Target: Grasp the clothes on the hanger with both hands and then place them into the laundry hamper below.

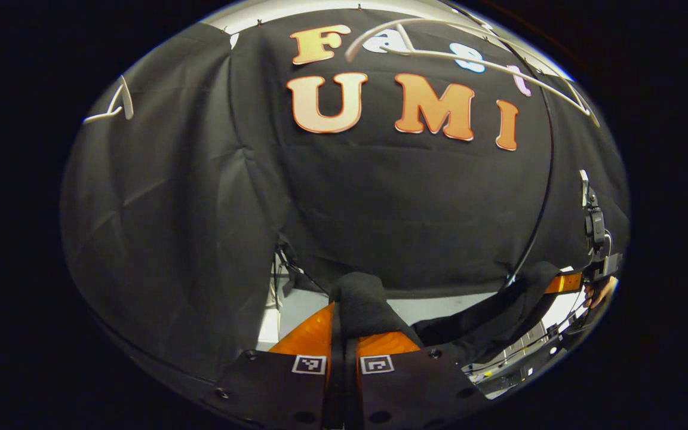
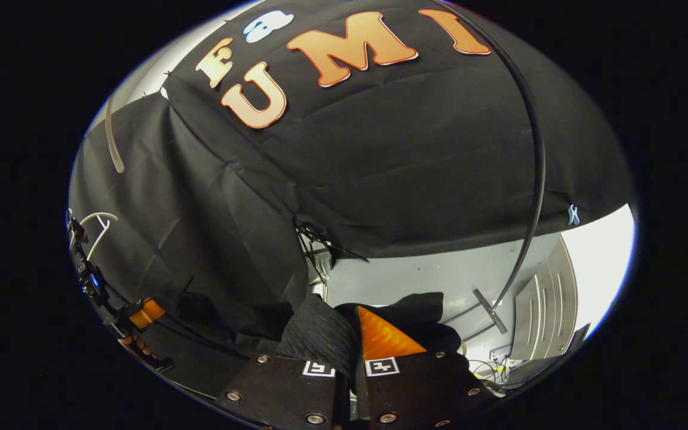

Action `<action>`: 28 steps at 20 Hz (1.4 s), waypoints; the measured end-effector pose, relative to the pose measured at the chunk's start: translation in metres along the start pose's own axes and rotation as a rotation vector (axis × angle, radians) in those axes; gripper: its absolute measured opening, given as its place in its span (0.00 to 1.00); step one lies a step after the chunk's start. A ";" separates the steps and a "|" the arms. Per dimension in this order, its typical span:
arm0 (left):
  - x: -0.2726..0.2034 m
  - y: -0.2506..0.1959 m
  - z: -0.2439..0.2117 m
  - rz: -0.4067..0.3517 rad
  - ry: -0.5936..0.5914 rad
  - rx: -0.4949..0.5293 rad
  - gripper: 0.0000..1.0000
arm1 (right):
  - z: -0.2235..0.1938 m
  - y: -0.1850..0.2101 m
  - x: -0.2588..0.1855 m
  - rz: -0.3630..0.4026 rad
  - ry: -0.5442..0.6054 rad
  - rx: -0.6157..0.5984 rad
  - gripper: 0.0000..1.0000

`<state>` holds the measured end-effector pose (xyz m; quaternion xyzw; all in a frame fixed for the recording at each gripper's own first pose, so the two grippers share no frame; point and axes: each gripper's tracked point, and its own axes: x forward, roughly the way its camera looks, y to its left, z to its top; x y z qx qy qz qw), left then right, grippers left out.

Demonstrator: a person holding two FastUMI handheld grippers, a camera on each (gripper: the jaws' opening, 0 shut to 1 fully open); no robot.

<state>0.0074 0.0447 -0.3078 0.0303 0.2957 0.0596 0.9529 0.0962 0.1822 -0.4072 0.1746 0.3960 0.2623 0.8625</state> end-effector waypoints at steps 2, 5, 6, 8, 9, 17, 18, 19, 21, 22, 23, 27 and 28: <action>0.005 -0.009 -0.010 -0.025 0.037 -0.008 0.07 | -0.013 -0.002 0.003 -0.043 0.007 -0.021 0.12; 0.011 -0.023 -0.034 -0.036 0.093 -0.025 0.07 | -0.031 0.000 0.006 -0.085 0.018 -0.018 0.12; 0.015 -0.026 -0.039 -0.041 0.104 -0.029 0.07 | -0.036 0.002 0.005 -0.092 0.021 -0.005 0.12; 0.021 -0.033 -0.050 -0.054 0.126 -0.032 0.07 | -0.049 0.002 0.008 -0.116 0.032 0.007 0.13; 0.024 -0.036 -0.056 -0.058 0.139 -0.033 0.07 | -0.055 0.002 0.011 -0.129 0.040 0.008 0.13; 0.040 -0.049 -0.109 -0.083 0.263 -0.051 0.07 | -0.109 -0.018 0.025 -0.233 0.119 0.024 0.16; 0.042 -0.048 -0.116 -0.083 0.282 -0.054 0.07 | -0.117 -0.022 0.025 -0.250 0.134 0.019 0.18; 0.045 -0.048 -0.125 -0.086 0.306 -0.061 0.07 | -0.122 -0.027 0.026 -0.267 0.147 0.017 0.19; 0.048 -0.048 -0.142 -0.088 0.351 -0.067 0.05 | -0.129 -0.035 0.029 -0.292 0.168 0.018 0.20; 0.050 -0.046 -0.149 -0.082 0.370 -0.065 0.05 | -0.133 -0.038 0.032 -0.297 0.176 0.023 0.22; 0.051 -0.044 -0.157 -0.082 0.391 -0.067 0.07 | -0.136 -0.040 0.035 -0.302 0.182 0.029 0.22; 0.055 -0.048 -0.173 -0.091 0.455 -0.062 0.07 | -0.143 -0.046 0.037 -0.329 0.214 0.029 0.10; 0.057 -0.046 -0.175 -0.085 0.471 -0.049 0.09 | -0.140 -0.046 0.039 -0.333 0.211 0.035 0.10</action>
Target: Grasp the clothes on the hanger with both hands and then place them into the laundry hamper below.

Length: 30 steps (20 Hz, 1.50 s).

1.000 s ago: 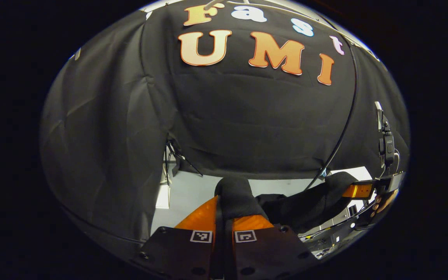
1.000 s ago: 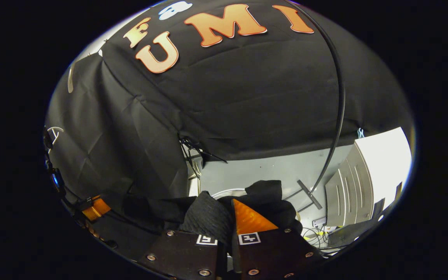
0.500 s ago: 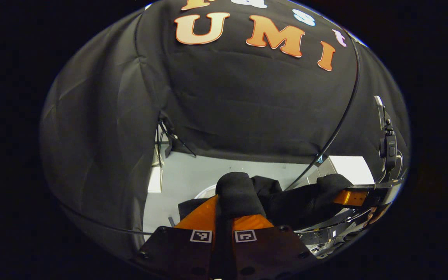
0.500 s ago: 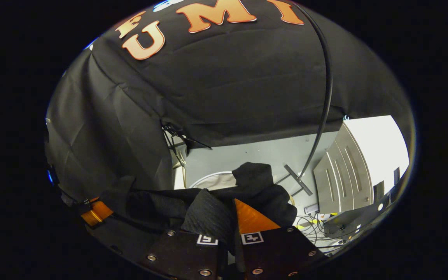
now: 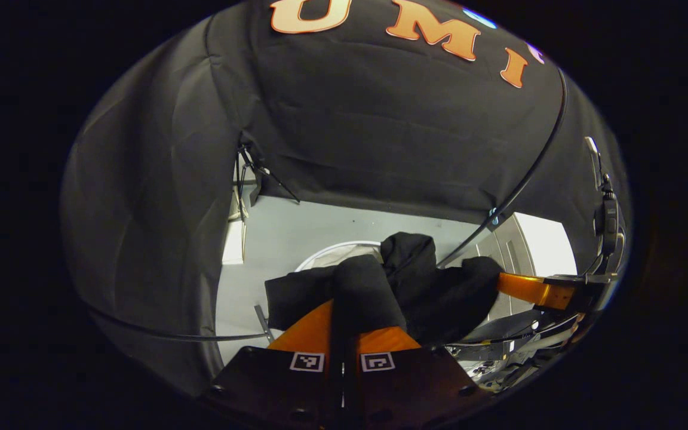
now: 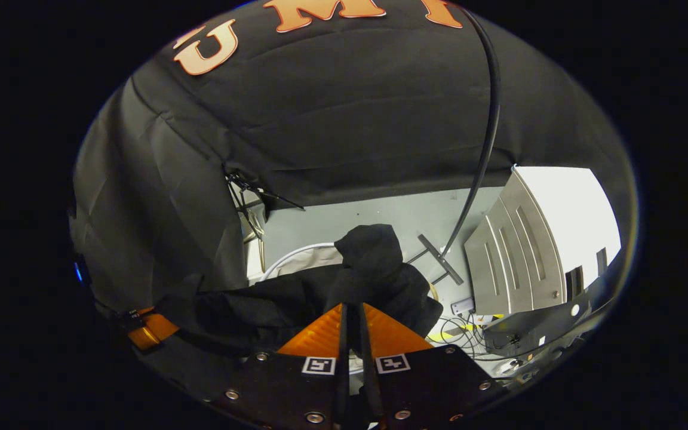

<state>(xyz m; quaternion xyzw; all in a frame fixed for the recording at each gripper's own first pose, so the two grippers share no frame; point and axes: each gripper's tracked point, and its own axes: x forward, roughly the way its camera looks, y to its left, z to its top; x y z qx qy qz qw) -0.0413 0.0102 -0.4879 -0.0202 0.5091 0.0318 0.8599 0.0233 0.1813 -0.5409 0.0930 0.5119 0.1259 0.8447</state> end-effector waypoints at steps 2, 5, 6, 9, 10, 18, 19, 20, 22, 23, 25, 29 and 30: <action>0.006 0.005 -0.006 0.024 0.037 0.032 0.10 | 0.003 0.001 0.001 0.001 -0.001 0.019 0.11; 0.007 0.000 -0.014 0.022 0.070 0.064 0.14 | 0.008 0.002 0.000 -0.001 -0.007 0.038 0.18; 0.008 -0.002 -0.013 0.018 0.073 0.071 0.16 | 0.009 -0.002 0.000 -0.006 -0.009 0.038 0.25; 0.011 -0.002 -0.002 0.021 0.060 0.094 0.28 | 0.005 -0.008 -0.006 -0.025 -0.005 0.037 0.38; 0.011 -0.003 0.003 0.022 0.057 0.096 0.40 | 0.004 -0.009 -0.004 -0.029 -0.005 0.035 0.45; 0.004 -0.002 0.000 0.045 0.054 0.078 0.84 | 0.009 -0.040 -0.036 -0.086 -0.032 0.035 0.93; 0.003 -0.003 -0.001 0.052 0.049 0.078 0.83 | 0.011 -0.044 -0.041 -0.090 -0.038 0.036 0.94; 0.001 -0.004 0.000 0.057 0.042 0.079 0.88 | 0.012 -0.050 -0.048 -0.094 -0.044 0.035 0.94; -0.005 -0.007 0.003 0.068 0.024 0.075 0.92 | 0.013 -0.062 -0.059 -0.103 -0.053 0.031 0.94; -0.010 -0.012 0.004 0.073 0.013 0.072 0.97 | 0.013 -0.068 -0.066 -0.105 -0.057 0.030 0.95; -0.019 -0.023 0.008 0.072 -0.007 0.064 1.00 | 0.016 -0.082 -0.080 -0.112 -0.068 0.028 0.94; -0.046 -0.054 0.025 0.065 -0.068 0.048 1.00 | 0.022 -0.123 -0.113 -0.132 -0.086 0.030 0.95; -0.053 -0.062 0.029 0.064 -0.086 0.046 1.00 | 0.027 -0.135 -0.122 -0.135 -0.095 0.031 0.94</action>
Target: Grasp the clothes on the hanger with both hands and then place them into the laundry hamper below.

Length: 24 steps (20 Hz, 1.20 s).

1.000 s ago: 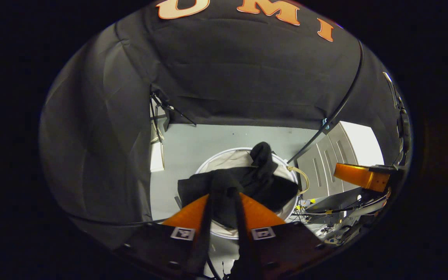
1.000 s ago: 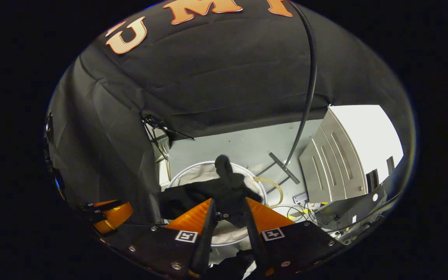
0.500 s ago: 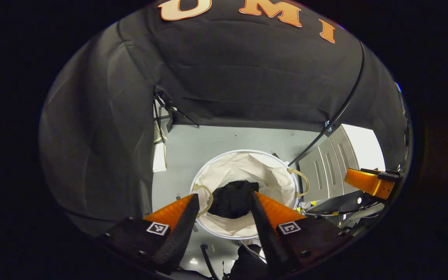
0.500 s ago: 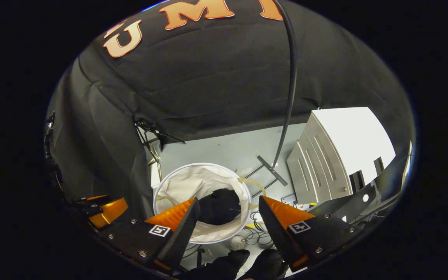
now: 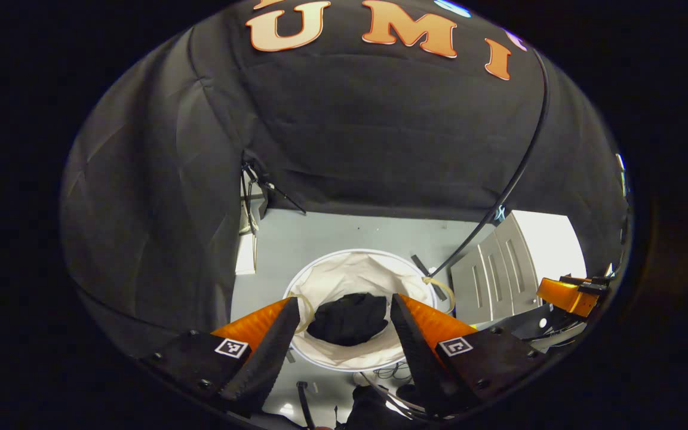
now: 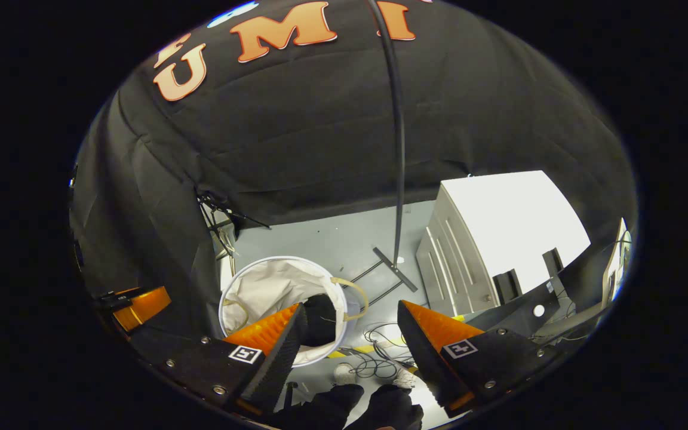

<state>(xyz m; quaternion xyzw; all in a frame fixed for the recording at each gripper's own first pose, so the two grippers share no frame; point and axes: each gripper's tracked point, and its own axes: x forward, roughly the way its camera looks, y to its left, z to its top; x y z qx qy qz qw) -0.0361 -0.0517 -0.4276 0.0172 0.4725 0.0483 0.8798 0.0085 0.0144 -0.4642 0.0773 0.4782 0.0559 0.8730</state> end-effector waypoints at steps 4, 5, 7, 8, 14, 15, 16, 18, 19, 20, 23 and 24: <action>-0.034 -0.038 0.033 -0.001 -0.111 -0.004 1.00 | 0.035 -0.056 -0.032 -0.026 -0.063 -0.003 0.94; -0.045 -0.048 0.042 0.000 -0.146 -0.002 1.00 | 0.046 -0.068 -0.042 -0.032 -0.081 -0.006 0.94; -0.070 -0.061 0.061 0.007 -0.219 -0.002 1.00 | 0.069 -0.093 -0.063 -0.039 -0.123 -0.009 0.94; -0.085 -0.068 0.069 0.011 -0.257 -0.005 1.00 | 0.081 -0.104 -0.073 -0.043 -0.147 -0.008 0.94; -0.169 -0.097 0.129 0.062 -0.494 -0.034 0.99 | 0.148 -0.145 -0.135 -0.054 -0.312 -0.024 0.94; -0.184 -0.098 0.139 0.068 -0.530 -0.032 0.99 | 0.159 -0.148 -0.147 -0.052 -0.343 -0.033 0.94; -0.197 -0.100 0.148 0.071 -0.568 -0.036 0.99 | 0.173 -0.152 -0.160 -0.050 -0.376 -0.041 0.94; -0.221 -0.105 0.169 0.082 -0.640 -0.034 0.99 | 0.196 -0.156 -0.189 -0.041 -0.441 -0.057 0.94; -0.235 -0.109 0.180 0.085 -0.671 -0.036 0.98 | 0.207 -0.156 -0.202 -0.037 -0.473 -0.065 0.94; -0.247 -0.111 0.191 0.088 -0.702 -0.041 0.99 | 0.218 -0.157 -0.216 -0.033 -0.508 -0.076 0.94; -0.287 -0.111 0.213 0.091 -0.795 -0.057 0.98 | 0.243 -0.158 -0.266 -0.036 -0.622 -0.131 0.94; -0.300 -0.111 0.220 0.093 -0.821 -0.057 0.98 | 0.252 -0.155 -0.281 -0.032 -0.661 -0.149 0.94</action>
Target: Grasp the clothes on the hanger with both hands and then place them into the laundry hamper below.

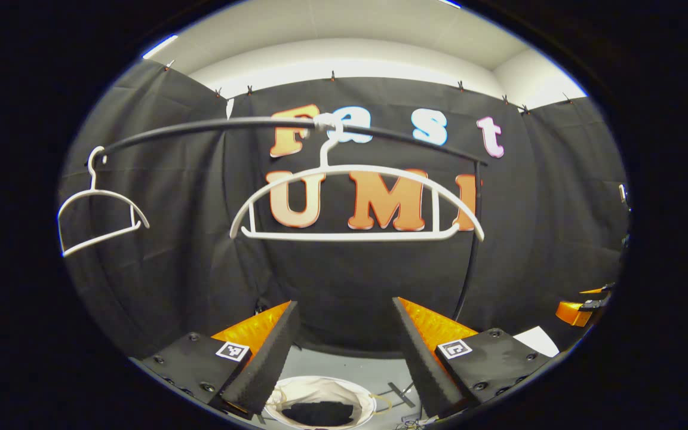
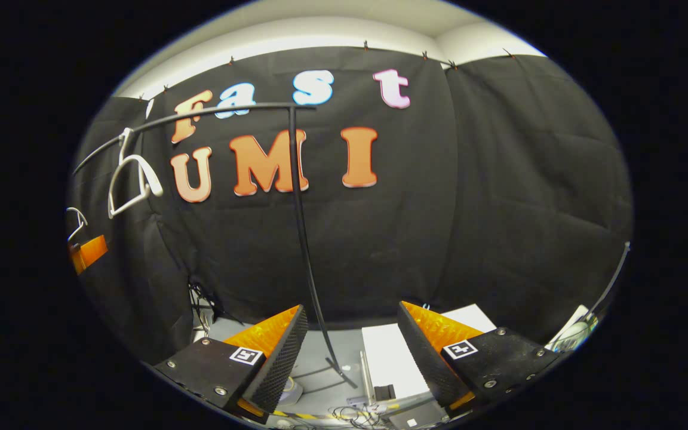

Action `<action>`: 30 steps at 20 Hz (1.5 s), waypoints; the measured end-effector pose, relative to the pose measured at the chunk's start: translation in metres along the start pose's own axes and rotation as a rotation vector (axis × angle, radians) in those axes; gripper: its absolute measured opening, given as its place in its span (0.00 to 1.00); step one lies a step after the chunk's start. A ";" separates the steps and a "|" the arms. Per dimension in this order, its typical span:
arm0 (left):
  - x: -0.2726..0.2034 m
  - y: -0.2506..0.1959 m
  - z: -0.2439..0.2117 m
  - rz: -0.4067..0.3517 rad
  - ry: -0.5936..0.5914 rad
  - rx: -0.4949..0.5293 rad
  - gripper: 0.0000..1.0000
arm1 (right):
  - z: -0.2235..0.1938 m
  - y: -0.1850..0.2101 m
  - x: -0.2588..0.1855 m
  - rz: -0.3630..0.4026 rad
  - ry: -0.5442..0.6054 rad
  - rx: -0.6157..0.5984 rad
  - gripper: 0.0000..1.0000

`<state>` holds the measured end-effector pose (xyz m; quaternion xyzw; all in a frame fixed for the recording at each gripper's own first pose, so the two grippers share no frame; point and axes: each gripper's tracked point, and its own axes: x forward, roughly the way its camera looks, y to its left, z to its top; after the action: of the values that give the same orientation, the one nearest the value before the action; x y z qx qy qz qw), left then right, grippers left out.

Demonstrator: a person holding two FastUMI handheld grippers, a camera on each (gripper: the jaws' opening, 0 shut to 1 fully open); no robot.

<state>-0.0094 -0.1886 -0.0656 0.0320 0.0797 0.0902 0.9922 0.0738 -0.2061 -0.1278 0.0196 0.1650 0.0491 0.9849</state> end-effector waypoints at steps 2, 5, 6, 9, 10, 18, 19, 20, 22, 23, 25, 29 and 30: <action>-0.005 -0.009 0.021 0.006 -0.041 0.000 0.98 | 0.033 0.000 -0.020 0.015 -0.078 -0.027 0.94; -0.016 -0.010 0.041 0.005 -0.081 -0.019 0.97 | 0.072 0.005 -0.050 0.035 -0.172 -0.060 1.00; -0.017 -0.009 0.049 0.008 -0.101 -0.022 0.97 | 0.080 0.008 -0.060 0.041 -0.200 -0.070 1.00; -0.023 0.001 0.065 0.035 -0.143 -0.009 0.97 | 0.102 0.020 -0.079 0.066 -0.261 -0.077 1.00; -0.025 0.003 0.067 0.041 -0.150 -0.012 0.97 | 0.105 0.024 -0.083 0.073 -0.274 -0.078 1.00; -0.039 0.024 0.078 0.073 -0.187 -0.026 0.97 | 0.117 0.038 -0.101 0.096 -0.328 -0.100 1.00; -0.038 0.026 0.079 0.076 -0.189 -0.024 0.97 | 0.116 0.037 -0.103 0.095 -0.330 -0.102 1.00; -0.039 0.028 0.079 0.080 -0.189 -0.021 0.97 | 0.116 0.039 -0.103 0.095 -0.330 -0.102 1.00; -0.040 0.028 0.079 0.085 -0.190 -0.015 0.97 | 0.116 0.040 -0.101 0.097 -0.326 -0.098 1.00; -0.041 0.029 0.078 0.087 -0.191 -0.012 0.97 | 0.116 0.040 -0.102 0.097 -0.323 -0.096 1.00; -0.043 0.030 0.079 0.090 -0.193 -0.010 0.97 | 0.112 0.036 -0.101 0.092 -0.314 -0.095 0.93; -0.045 0.029 0.081 0.091 -0.192 -0.008 0.97 | 0.113 0.030 -0.098 0.078 -0.307 -0.083 0.93; -0.046 0.030 0.080 0.092 -0.191 -0.002 0.97 | 0.112 0.028 -0.099 0.073 -0.303 -0.080 0.93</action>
<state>-0.0463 -0.1720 0.0231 0.0430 -0.0168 0.1324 0.9901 0.0146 -0.1912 0.0111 -0.0065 0.0115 0.0879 0.9960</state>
